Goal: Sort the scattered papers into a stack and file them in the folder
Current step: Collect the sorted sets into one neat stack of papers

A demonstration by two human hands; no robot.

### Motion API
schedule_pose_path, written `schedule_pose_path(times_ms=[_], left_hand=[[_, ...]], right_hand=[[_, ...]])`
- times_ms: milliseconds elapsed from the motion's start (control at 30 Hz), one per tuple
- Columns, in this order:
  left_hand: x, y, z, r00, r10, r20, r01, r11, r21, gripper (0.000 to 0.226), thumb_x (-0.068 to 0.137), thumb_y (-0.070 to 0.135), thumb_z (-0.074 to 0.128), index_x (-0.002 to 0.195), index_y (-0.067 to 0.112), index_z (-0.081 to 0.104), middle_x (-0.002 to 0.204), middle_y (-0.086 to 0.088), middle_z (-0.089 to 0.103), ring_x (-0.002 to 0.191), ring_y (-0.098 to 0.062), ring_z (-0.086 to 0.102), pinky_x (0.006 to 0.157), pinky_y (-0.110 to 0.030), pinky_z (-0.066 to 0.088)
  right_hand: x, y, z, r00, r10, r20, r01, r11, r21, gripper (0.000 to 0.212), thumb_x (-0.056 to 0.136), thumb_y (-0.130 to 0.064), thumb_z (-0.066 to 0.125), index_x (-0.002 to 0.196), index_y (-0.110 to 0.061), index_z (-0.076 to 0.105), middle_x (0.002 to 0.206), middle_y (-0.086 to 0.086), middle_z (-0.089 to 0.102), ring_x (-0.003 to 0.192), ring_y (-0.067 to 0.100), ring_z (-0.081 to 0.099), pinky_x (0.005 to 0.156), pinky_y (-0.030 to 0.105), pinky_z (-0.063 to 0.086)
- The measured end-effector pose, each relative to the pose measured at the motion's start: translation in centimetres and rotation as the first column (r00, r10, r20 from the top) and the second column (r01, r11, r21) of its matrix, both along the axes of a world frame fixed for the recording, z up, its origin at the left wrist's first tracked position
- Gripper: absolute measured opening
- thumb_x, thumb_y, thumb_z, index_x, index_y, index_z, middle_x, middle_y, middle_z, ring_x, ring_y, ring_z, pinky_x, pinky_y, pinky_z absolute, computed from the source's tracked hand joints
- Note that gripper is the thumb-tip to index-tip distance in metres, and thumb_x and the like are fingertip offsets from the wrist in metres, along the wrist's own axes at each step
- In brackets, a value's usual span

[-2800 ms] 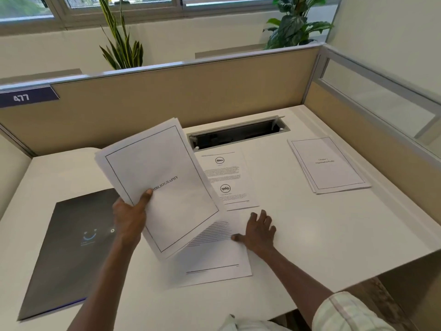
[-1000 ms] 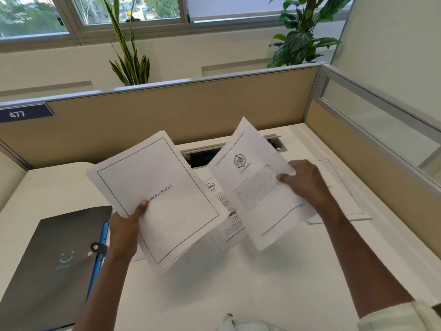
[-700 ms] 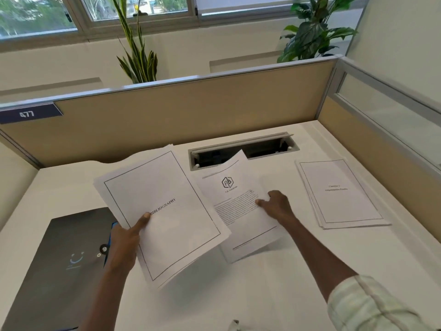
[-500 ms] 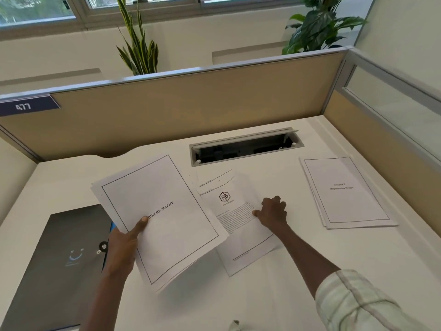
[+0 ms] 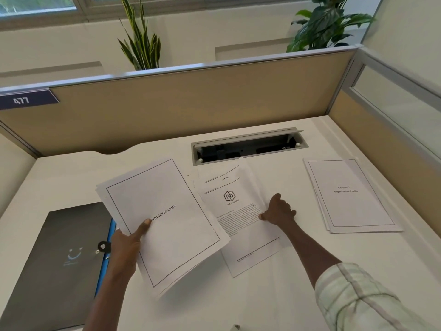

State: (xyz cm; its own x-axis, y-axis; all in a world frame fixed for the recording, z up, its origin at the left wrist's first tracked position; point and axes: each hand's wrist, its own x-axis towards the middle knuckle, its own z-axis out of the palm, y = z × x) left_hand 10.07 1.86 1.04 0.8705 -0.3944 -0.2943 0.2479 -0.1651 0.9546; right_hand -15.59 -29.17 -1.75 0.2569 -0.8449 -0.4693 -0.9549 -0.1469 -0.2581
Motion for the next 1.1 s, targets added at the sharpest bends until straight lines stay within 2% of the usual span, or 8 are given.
schedule_pose_path(times_ms=[100,200,433,667,767,867,967,1100], left_hand=[[0.0,0.0,0.0,1.000,0.001,0.007,-0.001,1.000,0.020,0.052,0.055,0.050,0.090,0.101,0.036,0.070,0.100,0.014,0.077,0.098,-0.015,0.071,0.084,-0.038,0.055],[0.2,0.0,-0.1,1.000,0.002,0.028,-0.003,0.999,0.054,0.056,0.056,0.049,0.089,0.104,0.028,0.070,0.098,0.010,0.078,0.098,-0.015,0.071,0.083,-0.037,0.055],[0.4,-0.3,0.0,0.994,-0.028,0.106,0.013,0.989,0.144,0.057,0.082,0.027,0.081,0.132,0.010,0.058,0.124,-0.012,0.068,0.109,-0.034,0.066,0.096,-0.057,0.052],[-0.1,-1.2,0.4,0.989,-0.055,0.139,0.028,0.981,0.192,0.060,0.083,0.028,0.079,0.134,0.004,0.056,0.127,-0.017,0.066,0.113,-0.038,0.064,0.098,-0.058,0.050],[-0.4,-1.7,0.7,0.985,-0.061,0.161,0.026,0.977,0.210,0.061,0.084,0.030,0.079,0.134,0.004,0.056,0.127,-0.017,0.066,0.113,-0.039,0.063,0.098,-0.058,0.051],[-0.6,-2.3,1.1,0.983,-0.050,0.179,0.011,0.977,0.214,0.059,0.085,0.029,0.078,0.133,0.003,0.057,0.127,-0.018,0.066,0.112,-0.039,0.063,0.098,-0.055,0.051],[-0.9,-3.2,1.6,0.980,-0.038,0.194,-0.003,0.978,0.210,0.056,0.086,0.028,0.077,0.132,0.003,0.058,0.127,-0.019,0.066,0.111,-0.039,0.063,0.096,-0.049,0.051],[-1.6,-4.9,2.4,0.982,-0.076,0.175,0.040,0.979,0.202,0.054,0.087,0.030,0.076,0.130,0.002,0.059,0.124,-0.016,0.067,0.108,-0.037,0.064,0.091,-0.045,0.051]], right_hand=[[-0.7,-0.4,0.2,0.993,-0.074,0.092,0.068,0.996,0.064,0.078,0.067,-0.037,0.083,0.129,-0.006,0.046,0.130,0.014,0.053,0.122,0.033,0.050,0.100,0.044,0.044],[-1.6,-0.2,0.2,0.976,-0.100,0.193,0.094,0.995,0.043,0.064,0.065,-0.029,0.084,0.117,-0.004,0.056,0.120,0.014,0.061,0.109,0.031,0.059,0.085,0.034,0.049],[-3.3,1.0,0.2,0.957,-0.141,0.254,0.182,0.972,-0.146,0.062,0.070,-0.026,0.080,0.123,-0.010,0.053,0.114,0.012,0.065,0.103,0.033,0.063,0.072,0.030,0.040],[-5.1,1.1,1.3,0.962,-0.059,0.267,0.125,0.963,-0.240,0.009,0.081,-0.017,0.064,0.085,-0.010,0.059,0.098,0.016,0.068,0.091,0.036,0.064,0.073,0.030,0.049],[-5.5,0.9,2.5,0.934,-0.043,0.354,0.146,0.952,-0.269,0.029,0.087,-0.019,0.063,0.112,-0.005,0.064,0.119,0.019,0.065,0.111,0.036,0.060,0.084,0.035,0.048],[-5.5,0.5,4.5,0.881,-0.007,0.473,0.168,0.939,-0.299,0.019,0.086,-0.017,0.066,0.096,-0.001,0.065,0.106,0.019,0.070,0.095,0.034,0.065,0.069,0.026,0.041],[-5.1,0.4,6.8,0.803,-0.003,0.596,0.189,0.950,-0.249,0.018,0.085,-0.019,0.070,0.094,-0.003,0.069,0.099,0.012,0.073,0.083,0.028,0.065,0.067,0.022,0.038],[-4.1,1.3,9.4,0.648,-0.127,0.751,0.178,0.984,0.012,0.021,0.083,-0.025,0.074,0.101,-0.014,0.073,0.096,-0.001,0.074,0.081,0.019,0.069,0.059,0.020,0.044]])
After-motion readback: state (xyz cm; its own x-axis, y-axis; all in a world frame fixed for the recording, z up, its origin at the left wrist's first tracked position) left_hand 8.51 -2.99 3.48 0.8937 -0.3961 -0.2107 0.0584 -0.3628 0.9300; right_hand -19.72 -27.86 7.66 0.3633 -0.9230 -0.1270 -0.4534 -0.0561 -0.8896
